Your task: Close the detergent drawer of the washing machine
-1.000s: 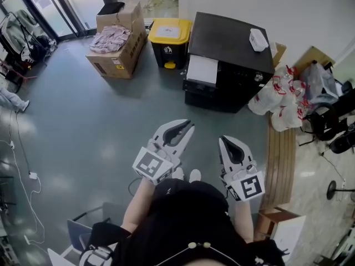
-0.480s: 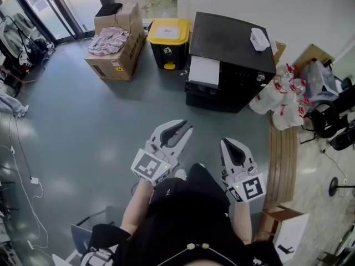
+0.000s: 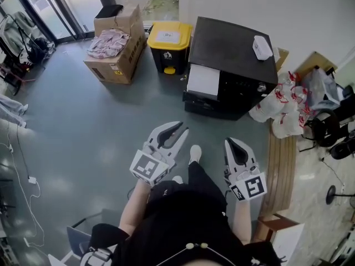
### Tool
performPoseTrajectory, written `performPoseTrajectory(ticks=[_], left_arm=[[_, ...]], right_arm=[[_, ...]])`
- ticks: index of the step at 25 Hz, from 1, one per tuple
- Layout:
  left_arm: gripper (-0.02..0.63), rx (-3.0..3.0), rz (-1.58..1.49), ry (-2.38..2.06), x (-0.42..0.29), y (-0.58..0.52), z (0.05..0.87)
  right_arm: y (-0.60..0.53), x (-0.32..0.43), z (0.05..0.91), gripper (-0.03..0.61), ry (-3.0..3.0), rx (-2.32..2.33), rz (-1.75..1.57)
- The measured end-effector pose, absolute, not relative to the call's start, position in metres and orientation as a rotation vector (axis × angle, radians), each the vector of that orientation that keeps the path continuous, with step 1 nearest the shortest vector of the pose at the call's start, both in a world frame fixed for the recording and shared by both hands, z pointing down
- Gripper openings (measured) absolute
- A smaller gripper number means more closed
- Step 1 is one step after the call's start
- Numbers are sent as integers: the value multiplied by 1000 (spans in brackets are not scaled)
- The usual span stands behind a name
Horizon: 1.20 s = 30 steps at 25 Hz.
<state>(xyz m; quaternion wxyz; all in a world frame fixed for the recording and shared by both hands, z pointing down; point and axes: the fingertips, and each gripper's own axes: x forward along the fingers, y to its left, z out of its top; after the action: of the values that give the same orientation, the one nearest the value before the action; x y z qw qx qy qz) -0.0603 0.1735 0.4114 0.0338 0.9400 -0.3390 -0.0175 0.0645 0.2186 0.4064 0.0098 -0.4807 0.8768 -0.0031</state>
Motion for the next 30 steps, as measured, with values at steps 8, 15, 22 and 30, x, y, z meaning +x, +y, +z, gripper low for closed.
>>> performPoseTrajectory(ticks=[8, 15, 22, 30], left_arm=[[84, 2875, -32, -1094, -39, 103, 423], [84, 2846, -13, -1128, -29, 49, 429], [84, 2798, 34, -1226, -14, 8, 444], [96, 2781, 333, -1121, -13, -16, 513]], right_arm=[[142, 87, 416, 3, 2792, -1475, -3], [81, 122, 431, 5, 2766, -1467, -145], [40, 153, 460, 98, 2862, -1421, -245], [11, 148, 522, 138, 3150, -1375, -254]])
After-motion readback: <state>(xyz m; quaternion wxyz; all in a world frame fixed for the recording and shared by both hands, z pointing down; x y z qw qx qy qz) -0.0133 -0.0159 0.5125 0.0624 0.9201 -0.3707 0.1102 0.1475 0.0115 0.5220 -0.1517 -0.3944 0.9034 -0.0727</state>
